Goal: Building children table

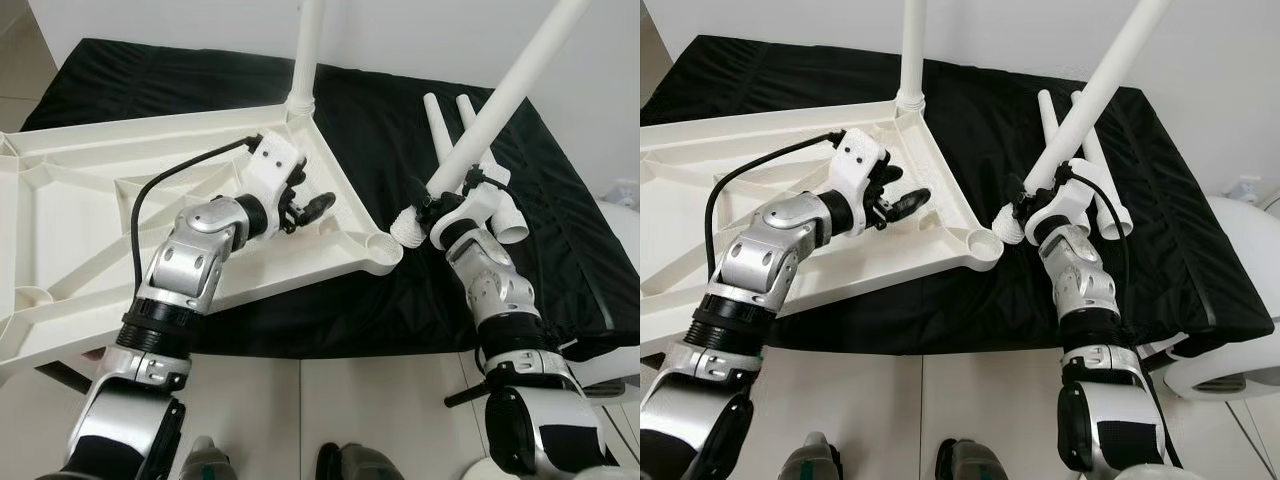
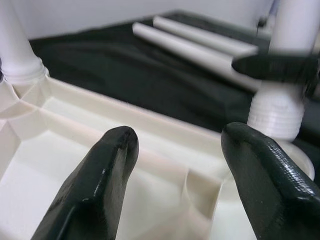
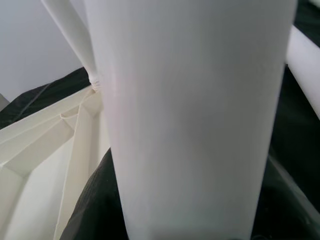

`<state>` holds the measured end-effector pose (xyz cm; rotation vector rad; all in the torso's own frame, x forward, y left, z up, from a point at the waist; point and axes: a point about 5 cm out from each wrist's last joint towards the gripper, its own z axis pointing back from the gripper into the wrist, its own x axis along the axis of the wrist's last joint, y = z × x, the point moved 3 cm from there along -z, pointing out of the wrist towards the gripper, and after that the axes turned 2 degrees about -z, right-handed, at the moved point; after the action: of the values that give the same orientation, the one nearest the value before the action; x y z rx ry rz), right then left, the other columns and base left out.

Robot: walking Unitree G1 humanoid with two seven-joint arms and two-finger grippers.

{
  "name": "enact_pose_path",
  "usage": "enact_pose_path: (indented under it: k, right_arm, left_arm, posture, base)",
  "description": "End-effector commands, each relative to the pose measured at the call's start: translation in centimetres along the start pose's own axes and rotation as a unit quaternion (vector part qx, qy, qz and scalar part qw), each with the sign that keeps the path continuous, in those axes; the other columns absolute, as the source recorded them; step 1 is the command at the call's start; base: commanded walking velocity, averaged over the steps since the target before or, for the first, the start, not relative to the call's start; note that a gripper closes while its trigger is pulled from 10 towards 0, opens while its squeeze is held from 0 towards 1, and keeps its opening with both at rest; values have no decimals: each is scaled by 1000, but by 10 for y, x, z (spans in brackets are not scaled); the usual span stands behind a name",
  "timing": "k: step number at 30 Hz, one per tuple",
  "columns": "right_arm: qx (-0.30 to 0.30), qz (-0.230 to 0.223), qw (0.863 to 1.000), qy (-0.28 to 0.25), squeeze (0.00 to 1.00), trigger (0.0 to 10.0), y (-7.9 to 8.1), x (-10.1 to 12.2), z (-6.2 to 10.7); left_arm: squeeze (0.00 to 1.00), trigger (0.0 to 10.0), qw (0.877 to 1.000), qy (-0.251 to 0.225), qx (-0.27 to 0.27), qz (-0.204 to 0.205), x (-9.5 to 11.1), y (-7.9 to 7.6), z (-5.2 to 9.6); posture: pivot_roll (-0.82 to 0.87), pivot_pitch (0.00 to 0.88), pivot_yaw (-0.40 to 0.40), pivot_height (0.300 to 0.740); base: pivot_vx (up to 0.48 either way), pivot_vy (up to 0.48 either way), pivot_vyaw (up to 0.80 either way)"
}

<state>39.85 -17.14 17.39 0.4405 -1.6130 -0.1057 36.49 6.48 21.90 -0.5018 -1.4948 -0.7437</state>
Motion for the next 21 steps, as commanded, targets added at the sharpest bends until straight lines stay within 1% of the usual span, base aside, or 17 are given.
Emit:
enact_pose_path:
  k: [1,3,4,6,7,8,9,10,11,13,14,15,16,18,19,20,21]
  right_arm:
    - [7,20,1000,-23,0,10000,6,5,-1]
    - [12,23,999,-29,0,10000,8,6,-1]
    - [16,35,999,-35,0,10000,10,6,-1]
    - [34,59,997,-49,0,10000,18,8,1]
    - [40,65,996,-53,0,10000,21,8,2]
    - [40,65,996,-53,0,10000,21,8,2]
    - [49,72,994,-60,0,10000,25,9,4]
    - [49,72,994,-60,0,10000,25,9,4]
    - [56,79,993,-66,0,10000,28,9,6]
    - [71,91,990,-81,0,10000,34,11,12]
    - [71,91,990,-81,0,10000,34,11,12]
    - [77,95,989,-88,0,10000,36,13,15]
    - [83,101,987,-95,0,10000,39,13,18]
    - [86,112,984,-107,0,10000,41,14,24]
    - [87,120,983,-110,0,10000,42,13,26]
    - [87,120,983,-110,0,10000,42,13,26]
    - [91,126,982,-111,0,10000,44,10,29]
  left_arm:
    - [0,10000,996,-18,84,33,3,17,3]
    - [0,10000,994,-26,94,40,3,20,5]
    - [0,10000,993,-25,109,40,3,24,6]
    - [0,10000,988,-28,152,31,5,33,10]
    - [0,10000,986,-31,164,26,6,35,11]
    - [0,10000,986,-31,164,26,6,35,11]
    - [0,10000,984,-36,171,37,7,37,13]
    - [0,10000,984,-36,171,37,7,37,13]
    - [0,10000,982,-43,179,32,9,37,16]
    - [0,10000,978,-40,202,21,9,37,20]
    - [0,10000,978,-40,202,21,9,37,20]
    - [0,10000,978,-43,202,20,9,33,22]
    - [0,10000,979,-39,201,22,6,29,23]
    - [0,10000,980,-27,199,3,0,22,23]
    - [0,10000,978,-19,207,-7,-4,22,22]
    - [0,10000,978,-19,207,-7,-4,22,22]
    - [0,10000,977,-13,211,-12,-8,21,21]
  posture:
    - [83,23,-96,740]
    - [83,23,-96,740]
    - [86,18,-95,740]
    - [86,16,-92,740]
    - [86,16,-92,740]
    - [86,16,-92,740]
    - [85,14,-93,740]
    - [85,14,-93,740]
    - [85,14,-95,740]
    - [78,5,-101,740]
    - [78,5,-101,740]
    - [78,4,-104,740]
    - [73,2,-103,740]
    - [66,0,-101,740]
    - [66,0,-101,740]
    - [66,0,-101,740]
    - [58,0,-96,740]
  base:
    - [0,0,0]
    - [0,0,0]
    - [0,0,0]
    - [0,0,0]
    - [0,0,0]
    - [0,0,0]
    - [0,0,0]
    - [0,0,0]
    - [0,0,0]
    - [0,0,0]
    - [0,0,0]
    - [0,0,0]
    - [0,0,0]
    - [0,0,0]
    - [0,0,0]
    - [0,0,0]
    - [0,0,0]
